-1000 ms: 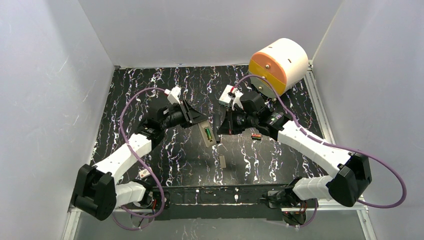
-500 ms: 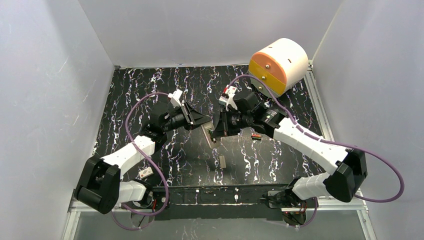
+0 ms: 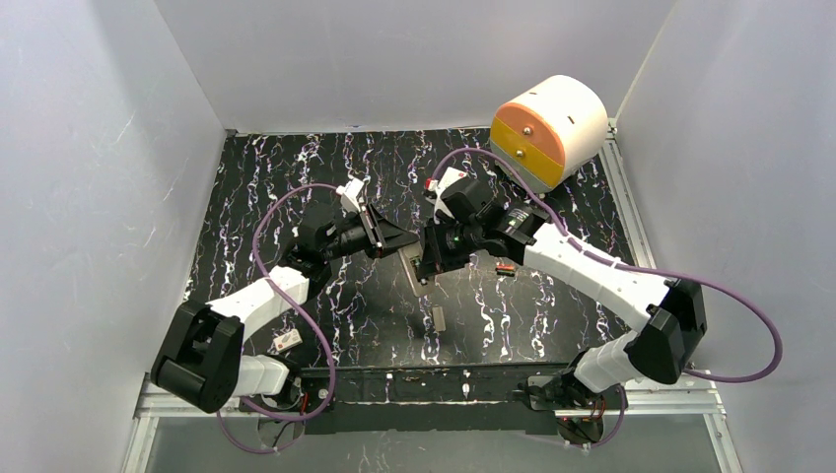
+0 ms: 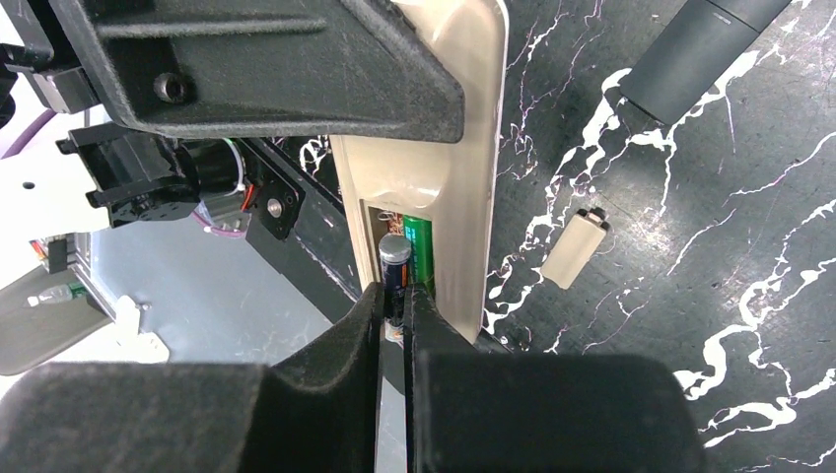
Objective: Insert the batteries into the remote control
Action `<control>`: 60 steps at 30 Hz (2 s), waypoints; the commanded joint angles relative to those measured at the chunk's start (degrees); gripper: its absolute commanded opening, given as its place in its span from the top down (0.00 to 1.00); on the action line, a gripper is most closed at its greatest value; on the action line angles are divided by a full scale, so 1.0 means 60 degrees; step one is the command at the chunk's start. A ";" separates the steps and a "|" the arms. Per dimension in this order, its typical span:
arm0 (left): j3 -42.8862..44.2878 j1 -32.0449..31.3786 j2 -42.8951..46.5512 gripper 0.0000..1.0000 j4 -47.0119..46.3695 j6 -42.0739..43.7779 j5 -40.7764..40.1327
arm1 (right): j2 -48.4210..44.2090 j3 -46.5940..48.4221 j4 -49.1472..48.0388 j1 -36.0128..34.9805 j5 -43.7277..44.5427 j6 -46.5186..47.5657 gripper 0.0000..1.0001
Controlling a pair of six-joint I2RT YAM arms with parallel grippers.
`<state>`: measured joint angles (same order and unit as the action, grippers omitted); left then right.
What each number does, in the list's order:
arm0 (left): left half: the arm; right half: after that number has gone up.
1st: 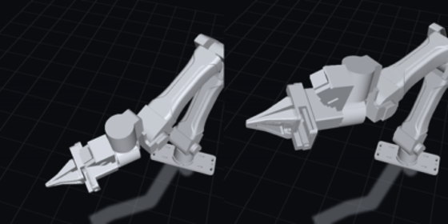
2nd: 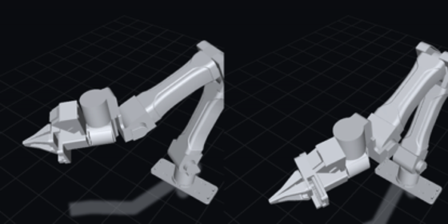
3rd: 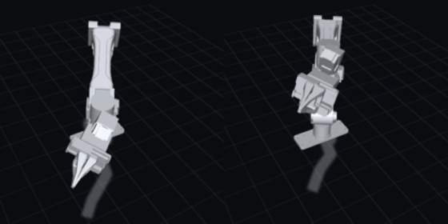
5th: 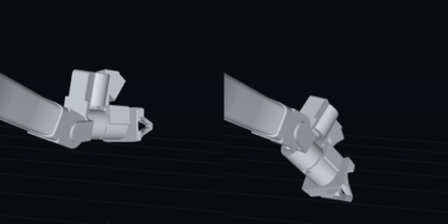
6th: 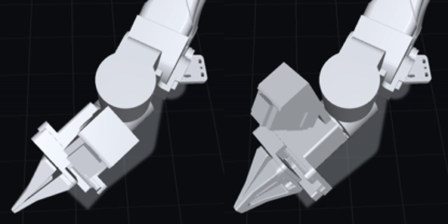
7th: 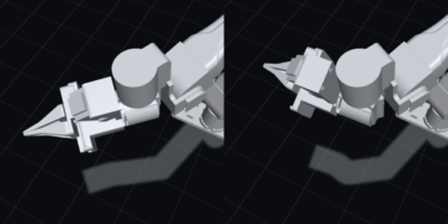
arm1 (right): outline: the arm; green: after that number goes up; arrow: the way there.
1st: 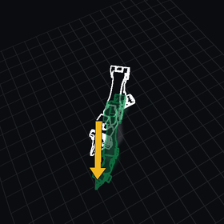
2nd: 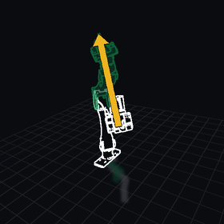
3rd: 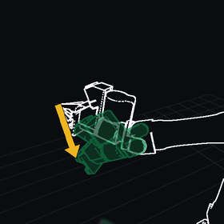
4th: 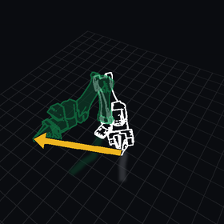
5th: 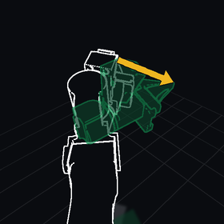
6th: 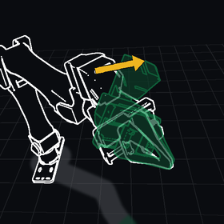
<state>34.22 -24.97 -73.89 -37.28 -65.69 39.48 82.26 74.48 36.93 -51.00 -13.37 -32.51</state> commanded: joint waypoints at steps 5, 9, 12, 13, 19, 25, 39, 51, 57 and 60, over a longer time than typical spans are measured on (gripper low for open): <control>0.0120 -0.0069 -0.0077 1.00 -0.0485 -0.0477 0.0434 | 0.0386 0.0647 0.0354 -0.0125 0.0441 0.0209 0.80; 0.0098 -0.0071 -0.0103 1.00 -0.0485 -0.0549 0.0343 | 0.0382 0.0650 0.0319 -0.0176 0.0448 0.0204 0.76; 0.0098 -0.0072 -0.0107 1.00 -0.0482 -0.0579 0.0288 | 0.0343 0.0654 0.0306 -0.0193 0.0389 0.0226 0.72; 0.0094 -0.0075 -0.0104 1.00 -0.0482 -0.0589 0.0256 | 0.0326 0.0654 0.0305 -0.0211 0.0364 0.0243 0.71; 0.0076 -0.0072 -0.0172 1.00 -0.0489 -0.0589 0.0158 | 0.0185 0.0668 0.0320 -0.0231 0.0367 0.0365 0.67; 0.0055 -0.0072 -0.0195 1.00 -0.0489 -0.0751 0.0069 | -0.0043 0.0681 -0.0010 -0.0238 0.0508 0.0095 0.64; 0.0273 -0.0065 0.0303 1.00 -0.0875 -0.3691 -0.0809 | -0.2715 -0.1090 -0.4242 -0.0236 0.2997 -0.2013 0.34; 0.1237 -0.0197 -0.0245 1.00 -0.3438 -0.6611 -0.2140 | -0.5093 -0.3278 -0.7456 -0.0238 0.4954 -0.3521 0.06; 0.1008 -0.0246 -0.0281 1.00 -0.3834 -0.7045 -0.2677 | -0.5445 -0.4884 -0.9240 -0.0238 0.4548 -0.5280 0.01; 0.1006 -0.0288 -0.0275 1.00 -0.3861 -0.7126 -0.2682 | -0.5452 -0.5202 -0.9871 -0.0245 0.4458 -0.5624 0.01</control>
<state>39.90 -26.24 -75.79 -56.62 -106.24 25.15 50.11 45.32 -12.53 -52.27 13.50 -60.29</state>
